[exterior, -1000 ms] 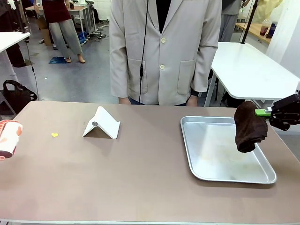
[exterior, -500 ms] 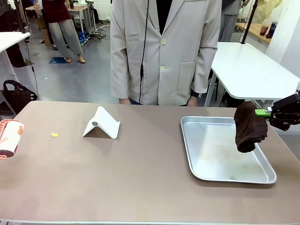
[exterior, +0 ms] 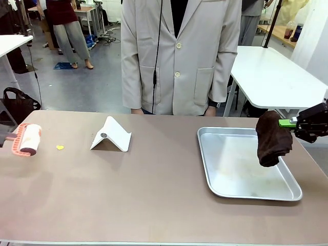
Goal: Clean the surface of the table.
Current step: Clean the area not pointed to by the person.
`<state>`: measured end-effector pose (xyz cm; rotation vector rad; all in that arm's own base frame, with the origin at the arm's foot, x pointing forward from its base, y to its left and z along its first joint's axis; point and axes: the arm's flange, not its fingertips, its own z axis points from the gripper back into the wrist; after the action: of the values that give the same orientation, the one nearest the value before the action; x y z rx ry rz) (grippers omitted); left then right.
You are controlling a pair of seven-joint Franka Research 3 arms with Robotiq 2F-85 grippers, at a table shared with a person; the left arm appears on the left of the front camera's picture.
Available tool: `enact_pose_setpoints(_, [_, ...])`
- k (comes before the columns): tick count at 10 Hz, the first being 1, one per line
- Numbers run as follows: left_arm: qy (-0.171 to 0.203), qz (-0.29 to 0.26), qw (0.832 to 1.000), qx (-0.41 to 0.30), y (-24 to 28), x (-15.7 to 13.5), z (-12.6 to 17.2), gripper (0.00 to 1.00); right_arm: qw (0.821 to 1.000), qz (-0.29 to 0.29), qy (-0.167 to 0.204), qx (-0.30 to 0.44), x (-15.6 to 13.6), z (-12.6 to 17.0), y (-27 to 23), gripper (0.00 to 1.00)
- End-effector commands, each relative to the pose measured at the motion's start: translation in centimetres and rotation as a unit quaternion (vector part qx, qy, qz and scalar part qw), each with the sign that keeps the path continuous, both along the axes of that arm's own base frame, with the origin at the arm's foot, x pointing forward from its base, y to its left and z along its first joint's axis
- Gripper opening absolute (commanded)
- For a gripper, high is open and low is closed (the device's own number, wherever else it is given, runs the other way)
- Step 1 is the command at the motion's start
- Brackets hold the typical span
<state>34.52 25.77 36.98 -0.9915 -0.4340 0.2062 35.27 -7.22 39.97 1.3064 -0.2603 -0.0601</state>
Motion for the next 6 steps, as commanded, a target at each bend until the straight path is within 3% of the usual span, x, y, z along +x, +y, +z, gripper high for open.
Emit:
enact_pose_setpoints(1, [0.036,0.023,0.999,0.012,0.1,3.7,-0.3,0.23,1.0,0.0,-0.006,0.002,-0.1,0.4,-0.1,0.11])
enact_pose_setpoints(3, [0.081,0.028,0.996,0.029,-0.2,5.6,-1.2,0.23,1.0,0.0,-0.006,0.002,-0.1,0.4,-0.1,0.11])
enact_pose_setpoints(6, [0.109,0.049,0.992,0.046,-0.4,7.3,-2.6,0.23,1.0,0.0,-0.006,0.002,-0.1,0.4,-0.1,0.11])
